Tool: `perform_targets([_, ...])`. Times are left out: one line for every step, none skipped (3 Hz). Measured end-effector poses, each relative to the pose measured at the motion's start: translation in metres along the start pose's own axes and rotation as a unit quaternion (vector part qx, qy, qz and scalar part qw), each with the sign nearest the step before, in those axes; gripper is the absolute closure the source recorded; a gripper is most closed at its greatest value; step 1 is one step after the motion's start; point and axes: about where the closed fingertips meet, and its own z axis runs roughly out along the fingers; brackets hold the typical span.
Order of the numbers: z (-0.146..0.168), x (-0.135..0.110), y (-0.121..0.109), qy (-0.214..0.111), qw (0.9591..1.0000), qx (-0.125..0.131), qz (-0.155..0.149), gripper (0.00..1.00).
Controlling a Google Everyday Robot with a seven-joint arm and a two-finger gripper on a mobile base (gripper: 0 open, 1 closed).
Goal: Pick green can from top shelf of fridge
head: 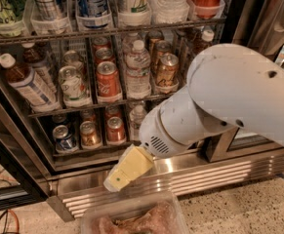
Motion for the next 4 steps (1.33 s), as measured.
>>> perform_targets([0.014, -0.018, 0.01, -0.015, 0.999, -0.041, -0.003, 0.0])
perform_targets([0.015, -0.019, 0.01, -0.016, 0.999, -0.043, -0.002, 0.0])
perform_targets([0.018, -0.019, 0.013, -0.003, 0.9994, -0.035, -0.004, 0.0])
perform_targets([0.049, -0.034, 0.024, -0.002, 0.9997, -0.023, -0.007, 0.0])
